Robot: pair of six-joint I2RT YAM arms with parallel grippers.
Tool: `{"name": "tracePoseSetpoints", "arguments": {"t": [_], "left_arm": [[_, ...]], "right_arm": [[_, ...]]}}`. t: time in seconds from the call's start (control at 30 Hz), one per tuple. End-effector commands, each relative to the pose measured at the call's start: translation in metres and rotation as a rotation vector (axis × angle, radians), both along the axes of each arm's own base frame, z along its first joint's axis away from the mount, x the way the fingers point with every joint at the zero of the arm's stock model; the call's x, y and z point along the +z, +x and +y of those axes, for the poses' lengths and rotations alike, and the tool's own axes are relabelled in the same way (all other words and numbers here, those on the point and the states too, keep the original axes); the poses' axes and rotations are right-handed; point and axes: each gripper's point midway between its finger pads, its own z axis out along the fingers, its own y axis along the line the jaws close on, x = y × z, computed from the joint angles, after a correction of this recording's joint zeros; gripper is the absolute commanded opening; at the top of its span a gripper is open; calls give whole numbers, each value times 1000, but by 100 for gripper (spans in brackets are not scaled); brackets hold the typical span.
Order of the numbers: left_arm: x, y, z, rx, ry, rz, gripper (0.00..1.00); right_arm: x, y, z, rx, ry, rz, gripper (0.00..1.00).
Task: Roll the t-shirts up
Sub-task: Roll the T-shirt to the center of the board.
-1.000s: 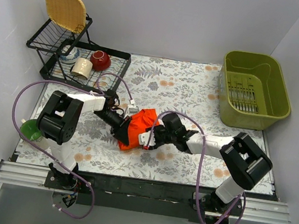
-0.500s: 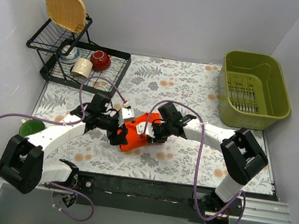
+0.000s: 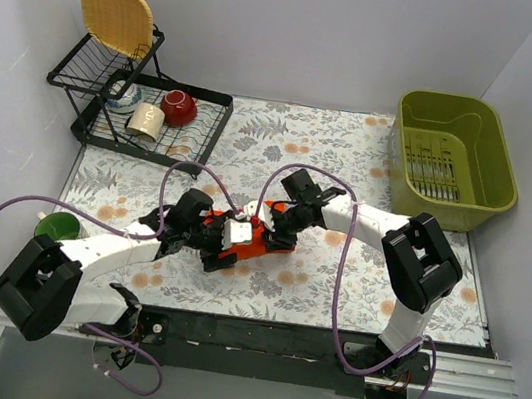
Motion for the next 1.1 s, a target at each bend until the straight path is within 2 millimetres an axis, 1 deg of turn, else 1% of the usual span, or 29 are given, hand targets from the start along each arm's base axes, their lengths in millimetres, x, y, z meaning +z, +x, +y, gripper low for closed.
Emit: {"name": "tracePoseSetpoints", "arguments": {"t": [0.0,0.1,0.13,0.17,0.23,0.27,0.3,0.33,0.37,0.4,0.43,0.47,0.5,0.53,0.57,0.6,0.63,0.67,0.73,0.77,0.9,0.97,1.07], "left_arm": [[-23,0,9,-8,80,-35,67],[-23,-1,8,-15,77,-35,61],[-23,-1,8,-19,77,-38,58],[-22,-1,7,-19,76,-38,49],[-20,1,7,-10,89,-44,39],[-23,-2,10,-11,108,-19,29],[-22,-3,10,-15,115,-10,23],[-17,-2,8,-16,112,-5,18],[-17,-7,9,-18,119,21,10],[-15,-10,9,-21,114,46,7],[-4,-14,1,-53,77,69,4],[-3,-23,2,-64,85,122,1],[2,-27,-1,-36,66,182,0],[7,-29,-4,-34,55,212,0],[18,-37,-8,-55,33,270,0],[19,-43,-10,-68,33,321,0],[21,-49,-10,-83,37,363,0],[26,-62,-11,-104,35,438,0],[22,-73,-8,-128,56,512,0],[21,-78,-5,-125,66,539,0],[13,-80,2,-116,96,538,0],[8,-84,7,-129,121,554,0],[3,-89,12,-144,154,583,0]], "right_arm": [[-9,-11,-9,-30,-73,110,40],[-12,-11,-11,-35,-86,120,40],[-12,-11,-11,-38,-88,122,40],[-13,-12,-12,-43,-95,131,40],[-12,-11,-13,-48,-99,137,40],[-11,-10,-14,-54,-99,139,40],[-9,-11,-15,-62,-102,148,40],[-8,-11,-17,-69,-100,156,40],[-5,-8,-20,-83,-97,163,40],[-3,-11,-24,-88,-108,181,40],[1,-12,-26,-92,-102,191,39],[5,-13,-28,-93,-100,201,40],[7,-22,-36,-78,-123,235,39],[15,-21,-36,-73,-111,246,40],[18,-24,-39,-66,-120,264,39],[22,-29,-44,-56,-130,294,39],[28,-38,-52,-42,-154,354,38],[32,-44,-57,-38,-169,389,38],[38,-57,-70,-36,-197,463,37],[38,-61,-74,-22,-202,469,37],[45,-79,-90,9,-249,546,36],[47,-85,-94,2,-276,607,36],[41,-83,-95,-8,-297,622,36]]}}
